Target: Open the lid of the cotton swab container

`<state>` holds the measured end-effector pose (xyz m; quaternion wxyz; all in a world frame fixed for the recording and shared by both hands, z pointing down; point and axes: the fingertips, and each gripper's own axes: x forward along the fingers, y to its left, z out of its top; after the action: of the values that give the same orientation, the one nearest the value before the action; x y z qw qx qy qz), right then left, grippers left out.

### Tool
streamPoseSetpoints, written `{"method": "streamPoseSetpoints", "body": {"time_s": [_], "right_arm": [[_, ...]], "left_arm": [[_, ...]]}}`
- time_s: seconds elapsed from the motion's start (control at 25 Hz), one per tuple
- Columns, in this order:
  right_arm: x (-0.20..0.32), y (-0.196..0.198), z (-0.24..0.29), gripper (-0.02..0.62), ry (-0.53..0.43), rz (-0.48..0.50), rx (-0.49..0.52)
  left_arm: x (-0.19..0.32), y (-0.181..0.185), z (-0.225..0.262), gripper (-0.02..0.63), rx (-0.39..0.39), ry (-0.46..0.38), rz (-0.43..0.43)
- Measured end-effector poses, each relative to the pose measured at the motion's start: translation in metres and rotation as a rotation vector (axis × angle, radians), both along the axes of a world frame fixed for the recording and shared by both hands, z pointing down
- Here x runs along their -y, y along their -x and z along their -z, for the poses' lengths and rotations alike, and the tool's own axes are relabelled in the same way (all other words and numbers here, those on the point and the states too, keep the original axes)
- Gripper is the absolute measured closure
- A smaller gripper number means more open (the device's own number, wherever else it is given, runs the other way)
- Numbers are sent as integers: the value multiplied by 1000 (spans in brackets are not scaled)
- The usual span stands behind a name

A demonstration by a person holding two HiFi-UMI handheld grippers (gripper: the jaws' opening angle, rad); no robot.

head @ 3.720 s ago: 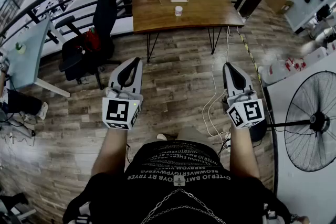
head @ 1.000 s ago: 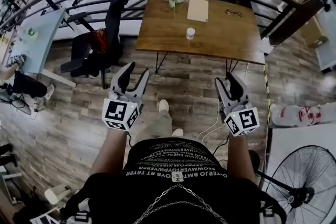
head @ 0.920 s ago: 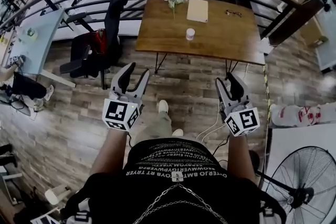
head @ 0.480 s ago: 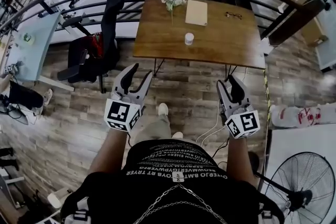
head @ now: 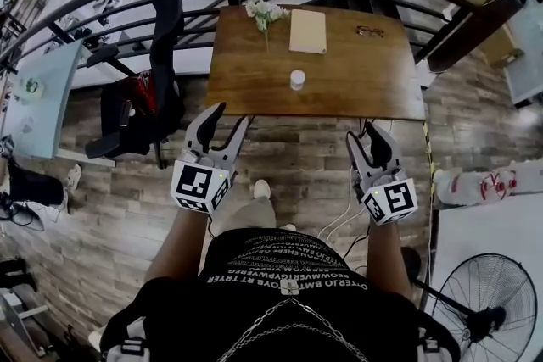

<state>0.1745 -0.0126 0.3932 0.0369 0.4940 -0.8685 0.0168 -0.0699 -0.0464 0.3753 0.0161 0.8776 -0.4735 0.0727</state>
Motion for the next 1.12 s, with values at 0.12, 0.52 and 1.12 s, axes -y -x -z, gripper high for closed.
{"method": "streamPoseSetpoints", "body": {"time_s": [0.12, 0.52, 1.12], "right_arm": [[21, 2, -1, 431, 7, -9, 1], [77, 10, 13, 431, -14, -37, 4], [130, 48, 17, 431, -19, -28, -9]], "left_arm": [[22, 0, 2, 408, 3, -8, -9], [87, 6, 9, 408, 18, -25, -30], [146, 38, 15, 405, 9, -53, -72]]}}
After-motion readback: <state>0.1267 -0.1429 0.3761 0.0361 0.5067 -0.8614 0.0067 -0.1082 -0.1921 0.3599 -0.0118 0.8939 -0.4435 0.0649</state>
